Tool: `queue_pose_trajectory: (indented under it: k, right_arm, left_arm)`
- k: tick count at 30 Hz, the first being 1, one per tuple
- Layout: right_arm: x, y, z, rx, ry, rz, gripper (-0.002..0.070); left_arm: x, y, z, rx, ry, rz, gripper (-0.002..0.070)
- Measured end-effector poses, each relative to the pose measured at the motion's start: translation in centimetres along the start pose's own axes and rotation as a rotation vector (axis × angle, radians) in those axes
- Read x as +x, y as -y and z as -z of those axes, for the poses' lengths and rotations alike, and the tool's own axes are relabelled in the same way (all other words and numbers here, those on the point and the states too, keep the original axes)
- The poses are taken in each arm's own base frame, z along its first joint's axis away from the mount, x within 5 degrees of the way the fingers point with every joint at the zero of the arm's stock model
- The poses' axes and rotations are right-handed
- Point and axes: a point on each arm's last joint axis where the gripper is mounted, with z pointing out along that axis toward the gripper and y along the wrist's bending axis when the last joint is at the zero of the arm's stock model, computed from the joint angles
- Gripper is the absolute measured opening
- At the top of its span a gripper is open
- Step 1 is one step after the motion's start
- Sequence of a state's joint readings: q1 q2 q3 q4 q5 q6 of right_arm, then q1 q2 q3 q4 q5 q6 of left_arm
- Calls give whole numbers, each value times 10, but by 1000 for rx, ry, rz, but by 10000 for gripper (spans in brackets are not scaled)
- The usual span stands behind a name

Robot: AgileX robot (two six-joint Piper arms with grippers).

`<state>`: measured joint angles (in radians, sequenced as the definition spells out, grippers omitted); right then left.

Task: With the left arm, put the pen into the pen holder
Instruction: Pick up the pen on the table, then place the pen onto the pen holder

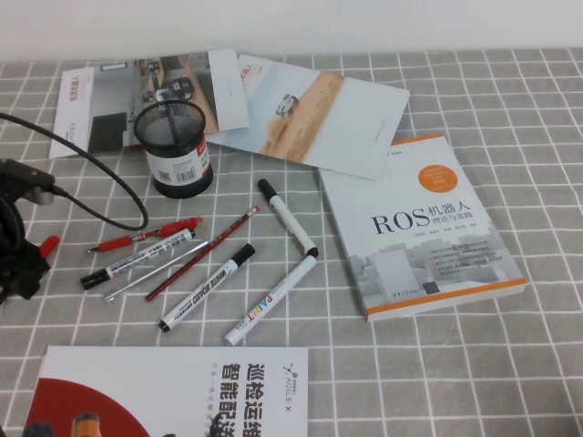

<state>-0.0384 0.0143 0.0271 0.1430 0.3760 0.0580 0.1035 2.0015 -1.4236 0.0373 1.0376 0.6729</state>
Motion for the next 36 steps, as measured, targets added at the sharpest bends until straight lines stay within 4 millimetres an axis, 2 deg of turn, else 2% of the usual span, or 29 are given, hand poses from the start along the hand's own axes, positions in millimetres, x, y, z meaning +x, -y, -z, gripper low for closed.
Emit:
queue_pose_trajectory:
  k: [6, 8, 11, 21, 24, 30, 33, 36]
  right_arm:
    - [0, 0, 0, 0, 0, 0, -15]
    - [0, 0, 0, 0, 0, 0, -15]
    - [0, 0, 0, 0, 0, 0, -15]
    - [0, 0, 0, 0, 0, 0, -15]
    - [0, 0, 0, 0, 0, 0, -15]
    - [0, 0, 0, 0, 0, 0, -15]
    - [0, 0, 0, 0, 0, 0, -15]
    - [0, 0, 0, 0, 0, 0, -15]
  left_arm:
    - [-1, 2, -1, 5, -6, -4, 211]
    - [-1, 2, -1, 9, -6, -2, 169]
    - [-2, 1, -2, 10, -6, 9, 69]
    - [-3, 2, 5, 11, 31, 55, 60]
    - [-5, 5, 28, -9, 139, 87, 60]
    - [5, 22, 121, -102, 466, 149, 60]
    - [19, 40, 165, -122, 653, 190, 60]
    - [36, 62, 195, -117, 817, 207, 60]
